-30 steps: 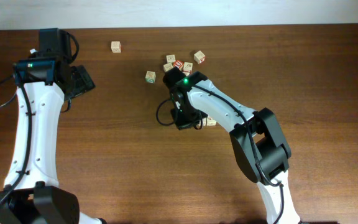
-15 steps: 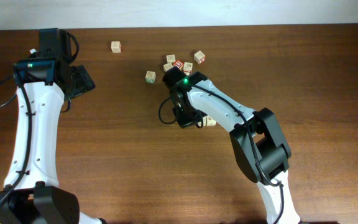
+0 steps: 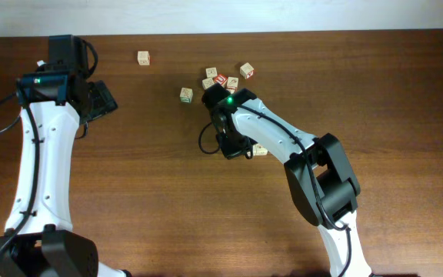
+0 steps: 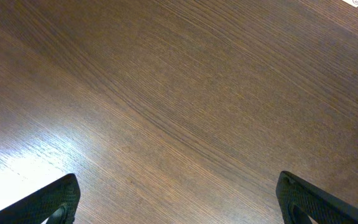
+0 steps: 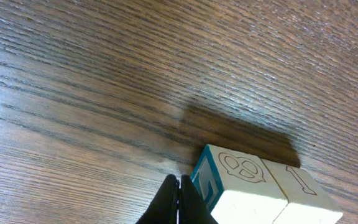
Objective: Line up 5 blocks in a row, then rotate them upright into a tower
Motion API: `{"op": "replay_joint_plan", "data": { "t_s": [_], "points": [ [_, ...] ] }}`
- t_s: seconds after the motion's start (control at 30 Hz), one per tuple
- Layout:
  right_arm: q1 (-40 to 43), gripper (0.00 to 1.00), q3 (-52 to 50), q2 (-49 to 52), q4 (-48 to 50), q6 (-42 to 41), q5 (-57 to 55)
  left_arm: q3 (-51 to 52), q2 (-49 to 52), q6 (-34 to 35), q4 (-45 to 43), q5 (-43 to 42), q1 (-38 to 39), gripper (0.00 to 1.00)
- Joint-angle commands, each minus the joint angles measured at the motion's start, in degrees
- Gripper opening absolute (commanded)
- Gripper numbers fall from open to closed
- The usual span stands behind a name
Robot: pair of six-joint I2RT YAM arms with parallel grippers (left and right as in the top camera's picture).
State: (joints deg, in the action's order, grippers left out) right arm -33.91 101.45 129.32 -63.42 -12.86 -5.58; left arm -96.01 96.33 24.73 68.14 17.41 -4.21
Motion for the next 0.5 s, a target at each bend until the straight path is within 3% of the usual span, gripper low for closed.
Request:
{"op": "replay_joint_plan", "data": {
  "t_s": [0.0,0.17,0.37,0.47],
  "points": [
    [-0.09,0.04,0.09,-1.33,0.07,0.66,-1.7,-0.79,0.11,0.74,0.09,0.81,0.02,0.99],
    [-0.11,0.06,4.76,-1.36,-1.07,0.66,-2.12,-0.79,0.11,0.74,0.09,0.81,0.02,0.99],
    [0.24,0.43,21.77,-1.36,-2.75,0.5,-1.53,-0.79,0.11,0.74,0.09,0.81,0.02,0.99],
    [1.51,0.48,24.46,-1.36,3.76,-1.16,-0.68,-0.79,0.11,0.74,0.09,0.81,0.02,0.99]
  ]
}}
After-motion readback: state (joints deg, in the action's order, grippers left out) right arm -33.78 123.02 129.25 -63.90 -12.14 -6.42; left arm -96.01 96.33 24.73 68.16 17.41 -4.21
